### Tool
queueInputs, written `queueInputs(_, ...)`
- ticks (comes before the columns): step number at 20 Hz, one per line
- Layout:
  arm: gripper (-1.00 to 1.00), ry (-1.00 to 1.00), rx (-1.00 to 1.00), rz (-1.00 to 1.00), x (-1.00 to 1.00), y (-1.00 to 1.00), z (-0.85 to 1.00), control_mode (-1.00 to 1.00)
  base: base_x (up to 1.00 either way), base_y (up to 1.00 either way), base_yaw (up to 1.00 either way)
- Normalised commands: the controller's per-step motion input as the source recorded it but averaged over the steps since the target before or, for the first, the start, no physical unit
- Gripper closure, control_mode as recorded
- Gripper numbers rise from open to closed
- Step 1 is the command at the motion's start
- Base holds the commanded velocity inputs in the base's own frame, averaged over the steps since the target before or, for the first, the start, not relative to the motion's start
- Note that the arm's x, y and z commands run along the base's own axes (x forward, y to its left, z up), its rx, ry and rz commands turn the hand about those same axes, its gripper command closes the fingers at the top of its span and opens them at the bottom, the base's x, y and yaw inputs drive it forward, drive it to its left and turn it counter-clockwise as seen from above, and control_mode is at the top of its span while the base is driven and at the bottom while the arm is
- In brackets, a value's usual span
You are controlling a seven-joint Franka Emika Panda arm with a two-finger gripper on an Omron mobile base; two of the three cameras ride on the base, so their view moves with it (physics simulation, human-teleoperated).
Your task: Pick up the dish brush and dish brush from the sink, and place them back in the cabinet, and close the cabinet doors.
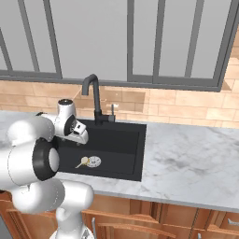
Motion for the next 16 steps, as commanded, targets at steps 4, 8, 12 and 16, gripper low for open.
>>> queueInputs(4,-1.0,0.03,0.0,0.0,0.03,0.03,-0.09,-1.0,0.0,0.0,0.0)
queueInputs(8,-1.0,0.01,0.0,0.0,0.08,0.0,-0.06,-1.0,0.0,0.0,0.0)
queueInputs(12,-1.0,0.0,0.0,0.0,0.22,0.0,-0.01,-1.0,0.0,0.0,0.0)
queueInputs(16,-1.0,0.0,0.0,0.0,0.3,0.0,-0.01,-1.0,0.0,0.0,0.0)
